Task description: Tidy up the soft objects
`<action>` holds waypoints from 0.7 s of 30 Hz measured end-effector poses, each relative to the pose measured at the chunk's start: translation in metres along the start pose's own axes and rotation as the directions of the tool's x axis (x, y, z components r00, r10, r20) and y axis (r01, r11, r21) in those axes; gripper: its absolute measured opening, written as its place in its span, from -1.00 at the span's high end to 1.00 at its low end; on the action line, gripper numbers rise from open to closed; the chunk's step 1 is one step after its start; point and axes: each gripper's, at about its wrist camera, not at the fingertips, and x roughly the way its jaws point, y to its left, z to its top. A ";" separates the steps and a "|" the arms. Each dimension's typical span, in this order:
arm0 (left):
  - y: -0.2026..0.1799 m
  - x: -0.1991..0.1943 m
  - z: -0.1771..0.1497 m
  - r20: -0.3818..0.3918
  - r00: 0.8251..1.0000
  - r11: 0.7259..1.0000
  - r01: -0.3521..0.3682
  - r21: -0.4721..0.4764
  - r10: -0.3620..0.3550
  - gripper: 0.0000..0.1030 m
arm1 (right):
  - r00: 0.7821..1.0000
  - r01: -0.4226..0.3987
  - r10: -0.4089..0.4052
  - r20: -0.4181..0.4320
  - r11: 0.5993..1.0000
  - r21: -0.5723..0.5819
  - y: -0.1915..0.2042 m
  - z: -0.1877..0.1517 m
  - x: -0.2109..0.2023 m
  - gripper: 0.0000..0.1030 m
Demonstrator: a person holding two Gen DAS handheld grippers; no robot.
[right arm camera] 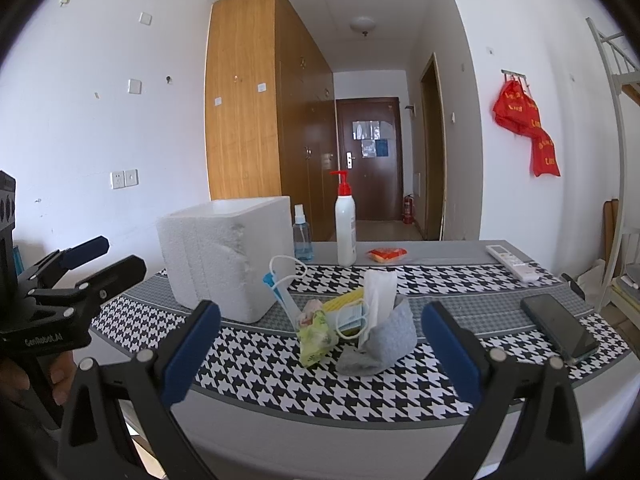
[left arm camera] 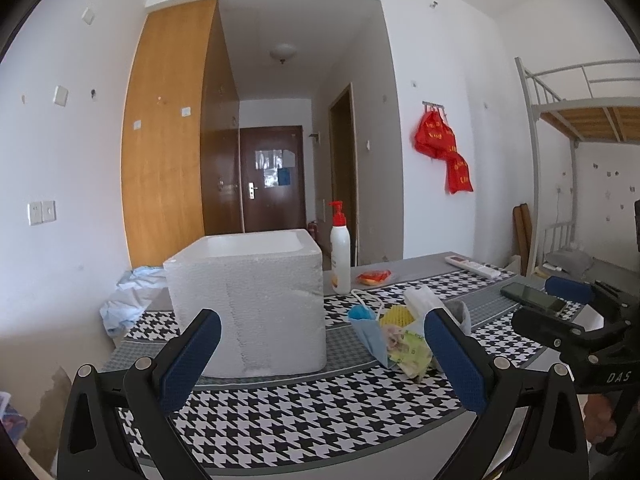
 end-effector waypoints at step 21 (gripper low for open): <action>-0.008 0.000 0.002 -0.014 1.000 1.000 0.019 0.014 -0.018 -0.98 | 1.000 -0.005 0.005 -0.005 1.000 -0.005 -0.001 0.000 0.003 -0.98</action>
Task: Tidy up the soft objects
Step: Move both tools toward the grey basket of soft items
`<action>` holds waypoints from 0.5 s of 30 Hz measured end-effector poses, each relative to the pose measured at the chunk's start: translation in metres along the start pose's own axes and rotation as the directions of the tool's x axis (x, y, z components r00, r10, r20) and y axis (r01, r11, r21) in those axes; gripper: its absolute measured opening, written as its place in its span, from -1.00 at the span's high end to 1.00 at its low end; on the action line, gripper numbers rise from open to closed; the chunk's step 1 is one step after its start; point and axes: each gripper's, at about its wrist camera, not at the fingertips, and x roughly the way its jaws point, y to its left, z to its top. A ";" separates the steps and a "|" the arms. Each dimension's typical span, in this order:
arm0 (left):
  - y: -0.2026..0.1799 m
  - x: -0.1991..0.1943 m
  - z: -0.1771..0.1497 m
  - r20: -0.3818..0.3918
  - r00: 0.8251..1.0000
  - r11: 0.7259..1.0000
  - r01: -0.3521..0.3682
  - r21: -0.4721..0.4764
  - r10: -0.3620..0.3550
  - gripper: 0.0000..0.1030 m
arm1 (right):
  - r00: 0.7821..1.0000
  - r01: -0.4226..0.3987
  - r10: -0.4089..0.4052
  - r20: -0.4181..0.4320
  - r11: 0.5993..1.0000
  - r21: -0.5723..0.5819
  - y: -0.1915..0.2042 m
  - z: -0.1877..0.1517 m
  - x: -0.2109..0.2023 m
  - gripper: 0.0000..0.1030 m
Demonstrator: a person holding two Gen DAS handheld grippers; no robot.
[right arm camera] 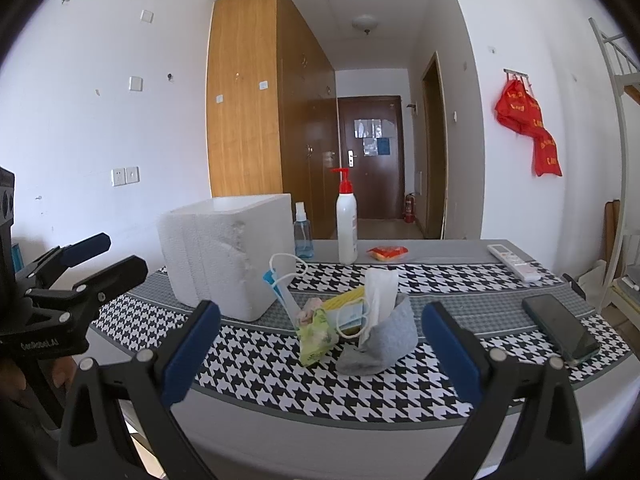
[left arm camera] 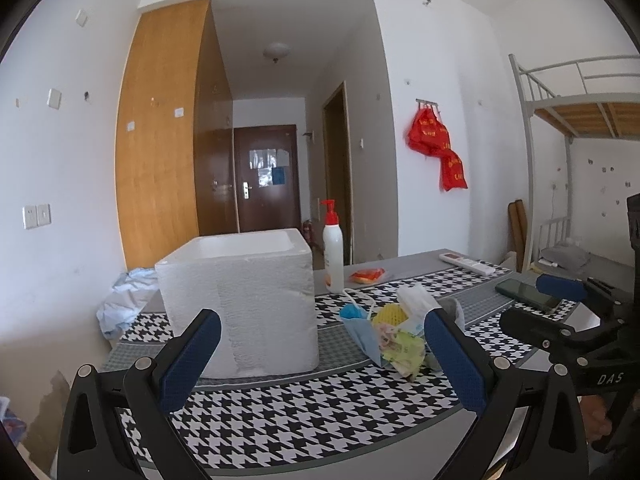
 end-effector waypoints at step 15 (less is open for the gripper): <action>-0.011 0.033 -0.004 -0.072 0.997 1.000 0.027 -0.001 -0.027 -0.98 | 0.997 0.013 -0.007 -0.083 0.998 0.068 -0.029 -0.009 0.027 -0.98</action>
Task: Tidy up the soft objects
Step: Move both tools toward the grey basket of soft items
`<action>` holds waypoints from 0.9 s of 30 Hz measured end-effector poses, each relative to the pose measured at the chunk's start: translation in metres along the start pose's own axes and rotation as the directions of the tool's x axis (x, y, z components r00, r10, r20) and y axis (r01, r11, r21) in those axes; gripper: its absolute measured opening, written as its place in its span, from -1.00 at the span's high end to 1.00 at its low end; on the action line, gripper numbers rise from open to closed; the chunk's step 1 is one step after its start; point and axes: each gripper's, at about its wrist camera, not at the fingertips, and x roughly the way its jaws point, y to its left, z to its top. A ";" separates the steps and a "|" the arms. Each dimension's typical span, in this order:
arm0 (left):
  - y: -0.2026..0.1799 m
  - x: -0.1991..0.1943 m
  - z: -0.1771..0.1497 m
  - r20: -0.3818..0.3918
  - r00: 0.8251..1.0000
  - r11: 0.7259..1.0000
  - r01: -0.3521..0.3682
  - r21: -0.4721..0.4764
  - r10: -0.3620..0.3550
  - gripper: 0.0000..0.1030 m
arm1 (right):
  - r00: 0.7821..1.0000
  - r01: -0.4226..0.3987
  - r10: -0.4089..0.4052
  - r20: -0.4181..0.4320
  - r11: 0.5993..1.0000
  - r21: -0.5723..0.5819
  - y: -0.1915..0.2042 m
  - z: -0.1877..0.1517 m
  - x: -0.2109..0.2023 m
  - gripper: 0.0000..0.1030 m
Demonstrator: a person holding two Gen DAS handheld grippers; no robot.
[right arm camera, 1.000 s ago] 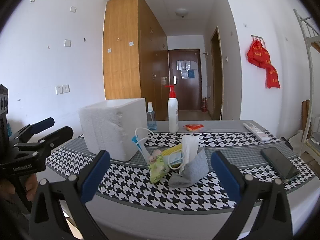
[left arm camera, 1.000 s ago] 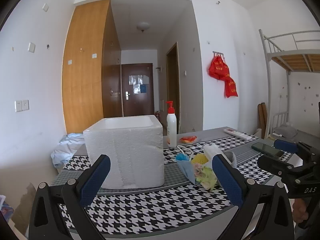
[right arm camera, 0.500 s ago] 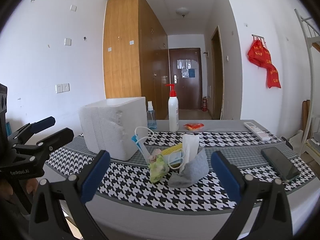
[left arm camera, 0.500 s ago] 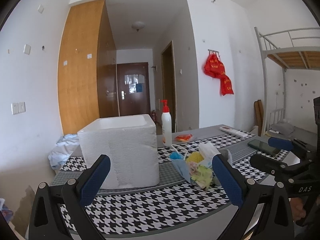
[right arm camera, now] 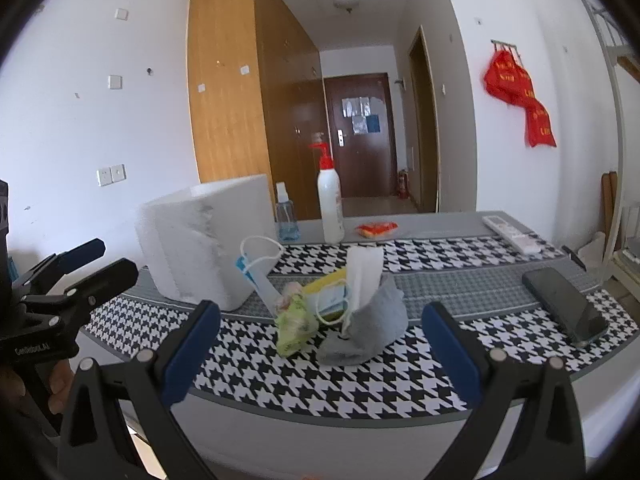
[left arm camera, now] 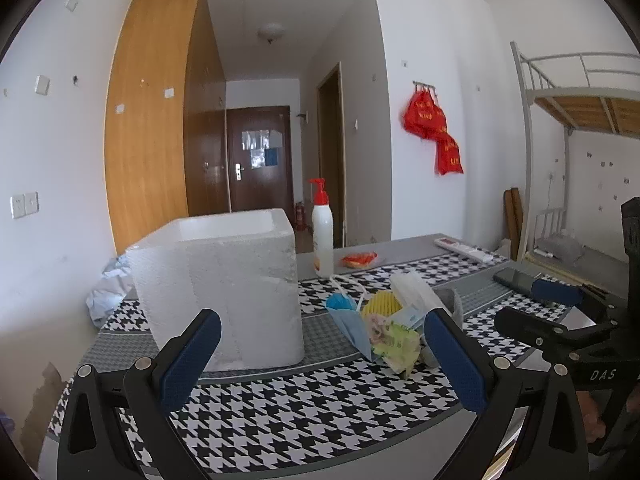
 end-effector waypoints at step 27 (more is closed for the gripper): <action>-0.018 0.076 -0.012 -0.203 0.979 0.999 0.016 -0.050 -0.026 -0.98 | 0.997 0.018 -0.020 -0.074 0.999 -0.030 -0.023 0.005 0.030 -0.98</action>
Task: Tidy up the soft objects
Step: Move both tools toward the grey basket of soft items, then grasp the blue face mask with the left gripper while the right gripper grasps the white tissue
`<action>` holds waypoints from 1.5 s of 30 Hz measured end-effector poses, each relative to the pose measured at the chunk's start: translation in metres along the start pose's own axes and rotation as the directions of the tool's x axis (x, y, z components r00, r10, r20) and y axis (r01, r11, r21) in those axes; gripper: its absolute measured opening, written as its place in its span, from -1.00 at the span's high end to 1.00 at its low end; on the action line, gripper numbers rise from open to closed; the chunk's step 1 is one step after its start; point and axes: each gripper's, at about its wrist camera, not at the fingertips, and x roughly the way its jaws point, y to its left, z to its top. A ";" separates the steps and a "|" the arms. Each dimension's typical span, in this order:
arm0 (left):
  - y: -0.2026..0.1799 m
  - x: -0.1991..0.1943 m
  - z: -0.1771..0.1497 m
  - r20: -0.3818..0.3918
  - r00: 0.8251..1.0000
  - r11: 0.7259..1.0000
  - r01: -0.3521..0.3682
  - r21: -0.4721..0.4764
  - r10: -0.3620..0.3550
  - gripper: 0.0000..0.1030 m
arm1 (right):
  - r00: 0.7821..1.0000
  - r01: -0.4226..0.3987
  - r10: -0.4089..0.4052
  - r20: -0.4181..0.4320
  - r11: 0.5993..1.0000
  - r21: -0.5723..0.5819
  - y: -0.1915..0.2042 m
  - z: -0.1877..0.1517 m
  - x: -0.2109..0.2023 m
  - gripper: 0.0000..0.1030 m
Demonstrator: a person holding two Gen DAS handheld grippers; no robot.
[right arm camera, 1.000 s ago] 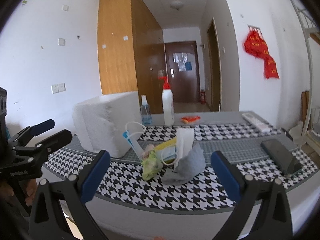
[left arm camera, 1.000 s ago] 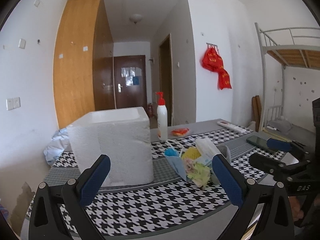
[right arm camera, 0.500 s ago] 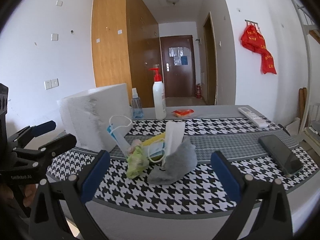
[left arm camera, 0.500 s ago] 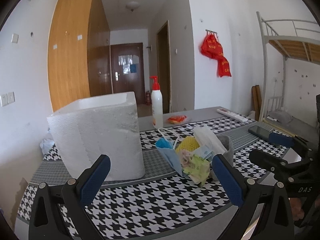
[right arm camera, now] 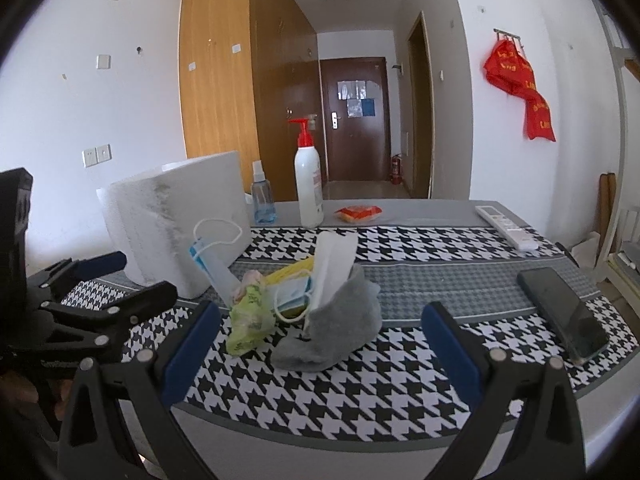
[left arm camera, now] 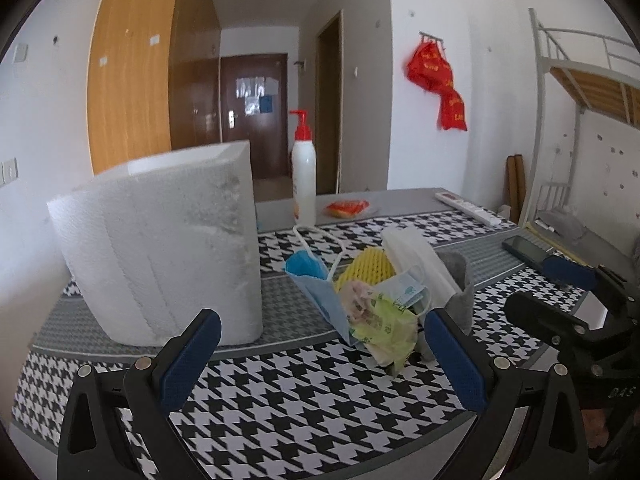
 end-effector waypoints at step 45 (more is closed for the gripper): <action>0.012 0.090 0.030 -0.178 0.980 0.973 -0.124 -0.195 0.089 -0.07 | 0.975 -0.076 0.064 -0.214 0.996 -0.048 -0.018 0.045 0.086 -0.71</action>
